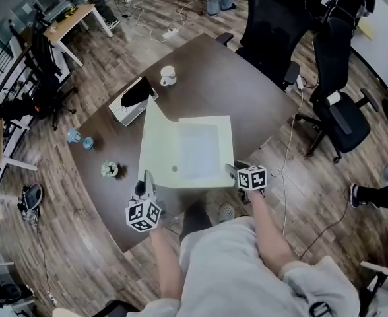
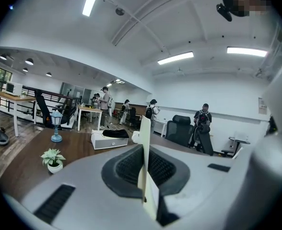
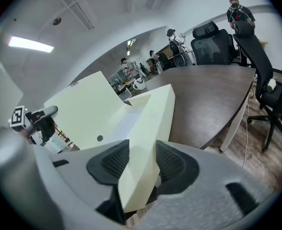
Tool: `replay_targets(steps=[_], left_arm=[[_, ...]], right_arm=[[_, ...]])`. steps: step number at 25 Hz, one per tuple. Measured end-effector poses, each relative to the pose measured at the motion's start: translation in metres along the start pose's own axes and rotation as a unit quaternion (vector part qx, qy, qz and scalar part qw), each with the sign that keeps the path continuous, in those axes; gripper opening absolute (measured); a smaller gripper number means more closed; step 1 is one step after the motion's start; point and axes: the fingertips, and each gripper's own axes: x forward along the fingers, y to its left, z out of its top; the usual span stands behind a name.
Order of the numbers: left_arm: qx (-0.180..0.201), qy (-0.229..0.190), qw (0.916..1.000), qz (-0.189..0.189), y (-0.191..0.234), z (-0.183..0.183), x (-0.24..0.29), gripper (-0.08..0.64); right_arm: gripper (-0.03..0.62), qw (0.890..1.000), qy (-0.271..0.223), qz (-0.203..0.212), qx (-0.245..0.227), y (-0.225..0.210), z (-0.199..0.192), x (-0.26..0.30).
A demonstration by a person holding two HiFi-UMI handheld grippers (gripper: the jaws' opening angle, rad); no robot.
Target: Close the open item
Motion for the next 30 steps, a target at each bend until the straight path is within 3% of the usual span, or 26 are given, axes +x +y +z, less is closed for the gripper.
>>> replay_targets(steps=[10,17,25,30], left_arm=[[0.056,-0.004,0.9983,-0.016,-0.013,0.012,0.002,0.009],[0.088,-0.001,0.9956,-0.032,-0.015,0.017,0.006,0.009],[0.139,0.017,0.9869,-0.08,-0.041,0.016,0.018,0.009],[0.172,0.025,0.9783,-0.113,-0.057,0.015,0.022,0.011]], right_arm=[[0.158,1.0,0.001,-0.009,0.003,0.018,0.0,0.011],[0.141,1.0,0.008,0.011,0.01,0.03,-0.001,0.023],[0.144,1.0,0.015,0.015,0.005,0.047,0.0,0.036],[0.147,0.999,0.017,0.042,0.017,0.062,-0.004,0.045]])
